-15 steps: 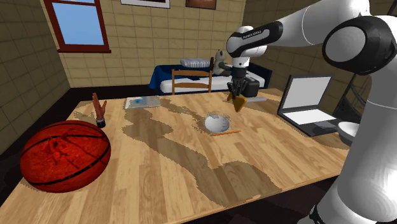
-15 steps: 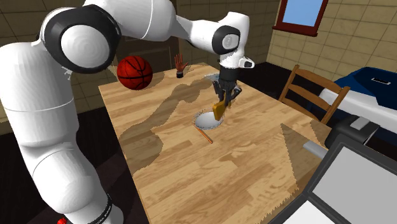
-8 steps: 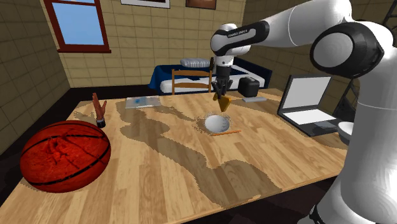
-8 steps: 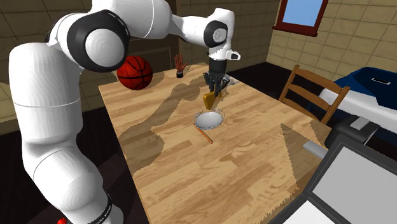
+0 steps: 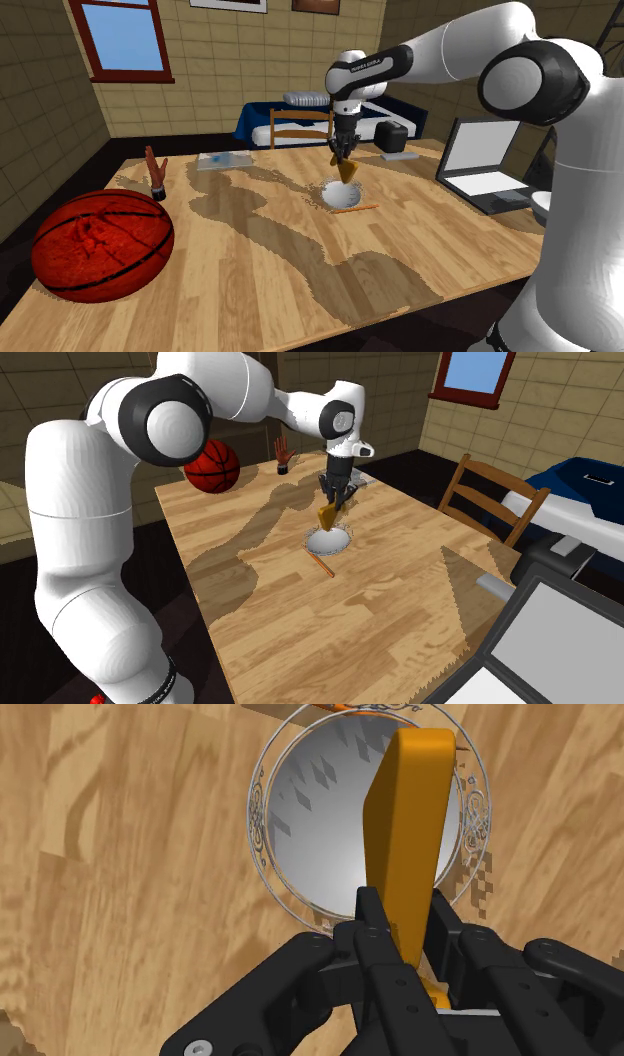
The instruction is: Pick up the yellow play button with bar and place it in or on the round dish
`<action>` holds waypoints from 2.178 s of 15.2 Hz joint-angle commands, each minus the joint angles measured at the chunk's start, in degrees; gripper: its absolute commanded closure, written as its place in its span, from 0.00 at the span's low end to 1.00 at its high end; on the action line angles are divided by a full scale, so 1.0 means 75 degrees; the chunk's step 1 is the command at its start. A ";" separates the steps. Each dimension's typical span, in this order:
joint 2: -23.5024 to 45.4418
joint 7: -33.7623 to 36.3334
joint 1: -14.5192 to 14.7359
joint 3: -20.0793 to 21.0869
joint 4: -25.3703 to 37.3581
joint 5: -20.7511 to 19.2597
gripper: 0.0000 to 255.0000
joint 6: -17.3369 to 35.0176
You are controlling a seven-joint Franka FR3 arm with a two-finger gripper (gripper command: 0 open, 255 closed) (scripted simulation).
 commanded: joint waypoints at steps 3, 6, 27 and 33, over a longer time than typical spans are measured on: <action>0.0094 -0.0020 0.0000 0.0009 -0.0291 0.0023 1.00 0.0389; 0.0184 -0.0036 -0.0001 0.0016 -0.0476 0.0044 1.00 0.0662; 0.0109 -0.0016 -0.0020 0.0000 0.0156 0.0017 0.00 -0.0043; 0.0109 -0.0016 -0.0020 0.0000 0.0156 0.0017 0.00 -0.0043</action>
